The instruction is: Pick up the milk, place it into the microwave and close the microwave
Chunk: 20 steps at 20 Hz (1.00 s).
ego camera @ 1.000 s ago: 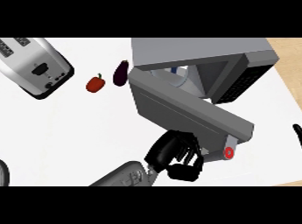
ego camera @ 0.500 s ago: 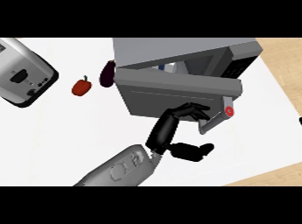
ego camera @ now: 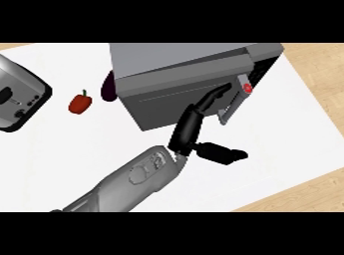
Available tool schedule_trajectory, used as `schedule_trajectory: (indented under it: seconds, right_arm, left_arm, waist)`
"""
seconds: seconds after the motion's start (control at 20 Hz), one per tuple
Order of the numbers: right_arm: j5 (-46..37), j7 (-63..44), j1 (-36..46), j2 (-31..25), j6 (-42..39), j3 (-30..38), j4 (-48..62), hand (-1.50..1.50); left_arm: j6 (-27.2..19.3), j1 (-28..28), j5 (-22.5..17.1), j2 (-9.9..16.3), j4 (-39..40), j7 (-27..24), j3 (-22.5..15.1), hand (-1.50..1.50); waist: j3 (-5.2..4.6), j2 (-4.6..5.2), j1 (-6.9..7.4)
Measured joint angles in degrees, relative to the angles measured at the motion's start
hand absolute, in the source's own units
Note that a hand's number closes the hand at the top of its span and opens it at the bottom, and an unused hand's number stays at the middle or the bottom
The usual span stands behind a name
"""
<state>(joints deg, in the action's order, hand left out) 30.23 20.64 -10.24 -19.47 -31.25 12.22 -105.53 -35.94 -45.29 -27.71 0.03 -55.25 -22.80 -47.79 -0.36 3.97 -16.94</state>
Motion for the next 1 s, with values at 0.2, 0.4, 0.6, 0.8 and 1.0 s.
schedule_trajectory:
  seconds: [0.2, 0.4, 0.6, 0.8, 1.0]
  right_arm:
    - [2.11, -1.12, 1.42, -1.21, -0.95, -0.04, 0.03, -1.5]
    - [3.77, -1.98, 2.74, -2.23, -1.76, -0.19, -0.16, -1.5]
    - [5.67, -2.9, 4.2, -3.21, -2.19, -0.08, 0.07, -1.5]
    - [7.14, -3.88, 5.39, -4.2, -2.4, 0.04, 0.17, -1.5]
    - [8.41, -4.78, 6.44, -5.19, -2.22, 0.55, 0.46, -1.5]
  left_arm:
    - [-0.76, -2.55, -2.41, -0.02, 1.84, -1.25, 0.51, -1.5]
    - [-1.37, -3.62, -4.28, 0.21, 2.87, -2.96, 0.26, -1.5]
    - [-1.69, -4.08, -5.95, 0.42, 3.61, -5.0, -0.23, -1.5]
    - [-2.06, -4.25, -7.42, 0.6, 4.21, -7.01, -0.78, -1.5]
    - [-2.73, -4.28, -8.66, 0.79, 4.72, -9.02, -1.33, -1.5]
  waist:
    - [0.05, 0.4, -1.05]
    - [0.08, 0.71, -2.09]
    - [0.08, 0.91, -2.55]
    - [0.07, 1.0, -3.11]
    - [0.07, 1.07, -3.76]
